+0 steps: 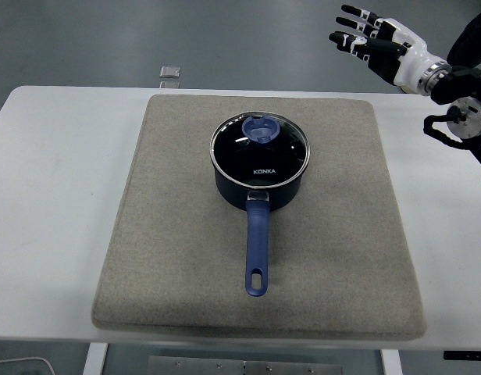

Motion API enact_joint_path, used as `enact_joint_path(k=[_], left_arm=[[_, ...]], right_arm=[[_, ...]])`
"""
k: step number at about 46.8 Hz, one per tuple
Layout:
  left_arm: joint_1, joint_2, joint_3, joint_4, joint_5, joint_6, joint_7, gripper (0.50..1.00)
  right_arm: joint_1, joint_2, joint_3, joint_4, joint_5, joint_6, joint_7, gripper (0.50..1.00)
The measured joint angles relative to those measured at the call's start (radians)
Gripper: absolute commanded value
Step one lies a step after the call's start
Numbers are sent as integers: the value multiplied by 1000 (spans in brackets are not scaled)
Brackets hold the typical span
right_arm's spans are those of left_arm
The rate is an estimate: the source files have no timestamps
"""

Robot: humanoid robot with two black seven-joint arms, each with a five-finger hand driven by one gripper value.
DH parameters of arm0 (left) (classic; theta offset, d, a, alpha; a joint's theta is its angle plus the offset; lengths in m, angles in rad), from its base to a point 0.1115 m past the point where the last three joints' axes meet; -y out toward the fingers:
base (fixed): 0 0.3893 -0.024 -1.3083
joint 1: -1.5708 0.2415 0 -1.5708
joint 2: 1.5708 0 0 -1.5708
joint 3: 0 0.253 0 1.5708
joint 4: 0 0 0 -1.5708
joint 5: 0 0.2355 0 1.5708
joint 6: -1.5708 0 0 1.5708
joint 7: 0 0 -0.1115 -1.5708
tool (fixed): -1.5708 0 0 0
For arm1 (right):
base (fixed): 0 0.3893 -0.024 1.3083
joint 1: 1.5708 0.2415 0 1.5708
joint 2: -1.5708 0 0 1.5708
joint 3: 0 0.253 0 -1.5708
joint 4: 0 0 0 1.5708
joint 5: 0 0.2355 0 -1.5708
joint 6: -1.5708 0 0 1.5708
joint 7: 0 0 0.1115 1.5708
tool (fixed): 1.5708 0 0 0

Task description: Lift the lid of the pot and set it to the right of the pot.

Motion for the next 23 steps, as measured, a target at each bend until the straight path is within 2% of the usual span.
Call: enact_joint_path(k=[11,23], left_arm=[[0,0,0,0,0,0,0,1000],[0,0,0,0,0,0,0,1000]], right_arm=[[55,17,-4,14,-247,21,0,928],[98,15,-6,52,-436,118,2,928]])
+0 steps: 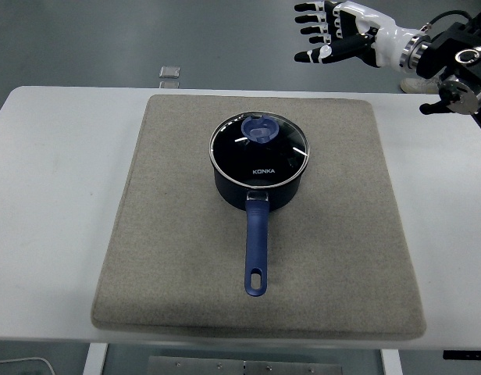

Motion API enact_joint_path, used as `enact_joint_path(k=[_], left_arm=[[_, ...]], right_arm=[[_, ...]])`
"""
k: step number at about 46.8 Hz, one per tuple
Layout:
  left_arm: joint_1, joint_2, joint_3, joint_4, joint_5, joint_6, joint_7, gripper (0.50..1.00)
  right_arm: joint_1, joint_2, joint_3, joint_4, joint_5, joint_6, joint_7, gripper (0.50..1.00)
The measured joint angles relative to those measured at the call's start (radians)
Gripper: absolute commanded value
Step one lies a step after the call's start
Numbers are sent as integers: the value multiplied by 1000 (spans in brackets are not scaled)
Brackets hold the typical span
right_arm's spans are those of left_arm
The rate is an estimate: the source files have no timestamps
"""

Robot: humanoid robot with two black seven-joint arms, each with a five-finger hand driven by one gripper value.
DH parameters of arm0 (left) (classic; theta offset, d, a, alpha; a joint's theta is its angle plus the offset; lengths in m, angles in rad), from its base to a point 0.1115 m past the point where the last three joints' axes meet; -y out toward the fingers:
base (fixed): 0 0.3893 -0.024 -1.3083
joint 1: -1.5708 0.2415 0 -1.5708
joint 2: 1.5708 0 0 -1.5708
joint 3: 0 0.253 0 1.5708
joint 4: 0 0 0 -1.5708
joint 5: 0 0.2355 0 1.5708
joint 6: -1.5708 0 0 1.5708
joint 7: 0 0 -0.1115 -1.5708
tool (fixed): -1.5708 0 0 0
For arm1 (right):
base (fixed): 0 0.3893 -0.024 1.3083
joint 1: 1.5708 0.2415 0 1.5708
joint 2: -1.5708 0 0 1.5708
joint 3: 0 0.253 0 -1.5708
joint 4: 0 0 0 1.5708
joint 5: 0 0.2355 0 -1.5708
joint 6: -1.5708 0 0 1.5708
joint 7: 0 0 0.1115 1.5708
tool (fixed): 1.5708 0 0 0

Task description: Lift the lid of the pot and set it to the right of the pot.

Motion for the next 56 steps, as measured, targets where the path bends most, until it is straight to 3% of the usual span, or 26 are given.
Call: enact_joint_path(k=[10,18,31,56], left_arm=[[0,0,0,0,0,0,0,1000],[0,0,0,0,0,0,0,1000],[0,0,0,0,0,0,0,1000],[0,0,0,0,0,0,0,1000]], right_arm=[[60,-10,-59,59,-132,74,33,928],[124,-13,-176,122,-235,83,70,928],[177,-9,-239,192,-434,127,95,928],[191,36,-327,195,-490,116,89,921]])
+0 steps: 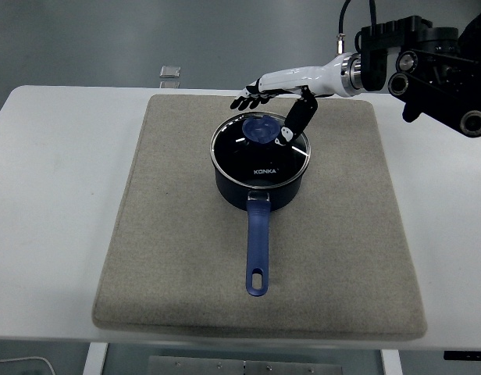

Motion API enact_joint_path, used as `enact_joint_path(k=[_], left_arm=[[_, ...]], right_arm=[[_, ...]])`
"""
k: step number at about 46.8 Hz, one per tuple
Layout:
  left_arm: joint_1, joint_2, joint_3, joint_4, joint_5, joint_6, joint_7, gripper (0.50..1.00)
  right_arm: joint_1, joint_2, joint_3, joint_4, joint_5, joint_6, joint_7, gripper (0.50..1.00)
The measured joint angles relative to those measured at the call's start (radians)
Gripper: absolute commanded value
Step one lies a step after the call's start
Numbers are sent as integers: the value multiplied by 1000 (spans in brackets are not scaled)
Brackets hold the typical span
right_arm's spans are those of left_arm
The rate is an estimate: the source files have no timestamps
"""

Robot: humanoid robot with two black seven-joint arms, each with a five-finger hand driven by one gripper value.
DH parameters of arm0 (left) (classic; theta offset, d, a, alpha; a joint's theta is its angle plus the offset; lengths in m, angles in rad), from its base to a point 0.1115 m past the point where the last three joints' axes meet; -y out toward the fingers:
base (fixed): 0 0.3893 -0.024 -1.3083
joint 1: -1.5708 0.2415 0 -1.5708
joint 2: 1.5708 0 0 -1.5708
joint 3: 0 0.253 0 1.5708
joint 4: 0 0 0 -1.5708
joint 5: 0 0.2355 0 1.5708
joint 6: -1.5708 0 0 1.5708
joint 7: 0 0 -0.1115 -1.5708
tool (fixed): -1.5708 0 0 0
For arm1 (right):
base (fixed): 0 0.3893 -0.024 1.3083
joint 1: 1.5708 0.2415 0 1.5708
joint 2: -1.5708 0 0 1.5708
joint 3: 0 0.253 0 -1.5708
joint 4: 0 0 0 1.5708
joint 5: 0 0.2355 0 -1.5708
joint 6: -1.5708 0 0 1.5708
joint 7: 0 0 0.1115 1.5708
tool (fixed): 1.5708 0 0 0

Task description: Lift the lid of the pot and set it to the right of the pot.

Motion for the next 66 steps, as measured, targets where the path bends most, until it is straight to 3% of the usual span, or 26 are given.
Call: enact_joint_path(k=[5,11,31,45,60,66], left_arm=[[0,0,0,0,0,0,0,1000],[0,0,0,0,0,0,0,1000],[0,0,0,0,0,0,0,1000],[0,0,0,0,0,0,0,1000],[0,0,0,0,0,0,0,1000],[0,0,0,0,0,0,0,1000]], right_arm=[[-1,0,-1,-1,-1,0,-1,901],[-1,0,-6,-4,-2,0,-3,832],[-7,3,-24,-9,-26,-29,-2,827],[-6,6,-26,-9,-28,-29,-2,691],[1,6,-25,-8,-28,-29,-1,644],[6,6,-23,-8,-27,-29,2,566]])
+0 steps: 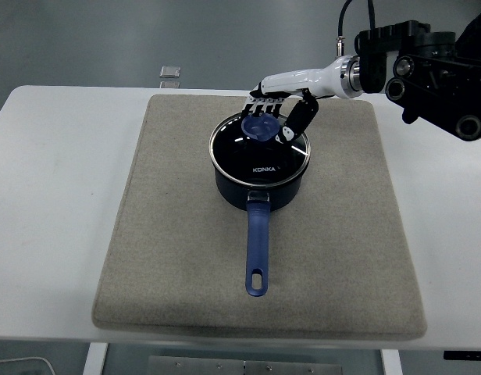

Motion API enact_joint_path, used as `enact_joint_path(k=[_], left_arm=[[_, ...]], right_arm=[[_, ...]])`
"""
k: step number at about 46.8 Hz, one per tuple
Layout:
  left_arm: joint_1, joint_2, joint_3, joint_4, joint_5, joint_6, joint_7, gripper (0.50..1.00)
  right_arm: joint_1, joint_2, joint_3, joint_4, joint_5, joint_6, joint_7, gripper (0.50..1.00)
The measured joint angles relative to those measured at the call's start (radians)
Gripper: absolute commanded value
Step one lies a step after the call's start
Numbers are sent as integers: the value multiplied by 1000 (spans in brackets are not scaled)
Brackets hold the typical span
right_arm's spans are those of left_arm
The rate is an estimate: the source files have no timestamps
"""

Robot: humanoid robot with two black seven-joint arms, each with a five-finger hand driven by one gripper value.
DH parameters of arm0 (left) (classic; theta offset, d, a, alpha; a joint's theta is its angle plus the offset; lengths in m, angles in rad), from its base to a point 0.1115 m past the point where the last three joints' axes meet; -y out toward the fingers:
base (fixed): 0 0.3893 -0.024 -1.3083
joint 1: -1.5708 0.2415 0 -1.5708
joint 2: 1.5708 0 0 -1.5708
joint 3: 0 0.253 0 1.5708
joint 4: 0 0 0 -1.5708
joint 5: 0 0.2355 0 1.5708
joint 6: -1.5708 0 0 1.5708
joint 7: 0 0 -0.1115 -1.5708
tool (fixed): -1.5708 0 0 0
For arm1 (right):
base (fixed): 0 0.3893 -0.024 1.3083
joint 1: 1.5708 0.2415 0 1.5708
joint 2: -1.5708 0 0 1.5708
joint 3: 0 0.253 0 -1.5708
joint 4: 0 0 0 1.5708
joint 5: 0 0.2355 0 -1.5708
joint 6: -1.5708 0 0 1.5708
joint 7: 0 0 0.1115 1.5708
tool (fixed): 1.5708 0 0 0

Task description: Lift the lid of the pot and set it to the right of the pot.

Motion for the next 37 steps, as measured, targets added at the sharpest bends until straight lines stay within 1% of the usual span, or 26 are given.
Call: enact_joint_path(k=[5,16,22,27,33,37], left_arm=[[0,0,0,0,0,0,0,1000],[0,0,0,0,0,0,0,1000],[0,0,0,0,0,0,0,1000],[0,0,0,0,0,0,0,1000],[0,0,0,0,0,0,0,1000],[0,0,0,0,0,0,0,1000]], right_arm=[[3,0,1,0,2,0,3,500],[40,-4,2,3,5,11,8,500],[58,-13,2,8,6,14,27,500],[74,-25,-1,9,8,20,32,500],[83,-73,2,13,9,61,34,500],[92,-98,3,25,9,77,34,500]])
